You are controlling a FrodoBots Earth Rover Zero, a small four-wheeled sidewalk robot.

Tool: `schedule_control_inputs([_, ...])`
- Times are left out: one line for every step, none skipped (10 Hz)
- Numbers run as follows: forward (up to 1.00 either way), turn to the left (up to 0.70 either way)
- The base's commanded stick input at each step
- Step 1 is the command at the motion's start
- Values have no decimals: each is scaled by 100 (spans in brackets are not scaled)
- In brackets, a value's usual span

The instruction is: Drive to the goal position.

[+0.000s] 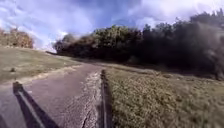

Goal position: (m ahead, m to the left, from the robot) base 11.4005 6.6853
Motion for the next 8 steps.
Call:
schedule_control_inputs([0, 0])
schedule_control_inputs([0, 0])
schedule_control_inputs([0, 0])
schedule_control_inputs([0, 0])
schedule_control_inputs([70, 0])
schedule_control_inputs([70, 10])
schedule_control_inputs([70, 32])
schedule_control_inputs([70, 34])
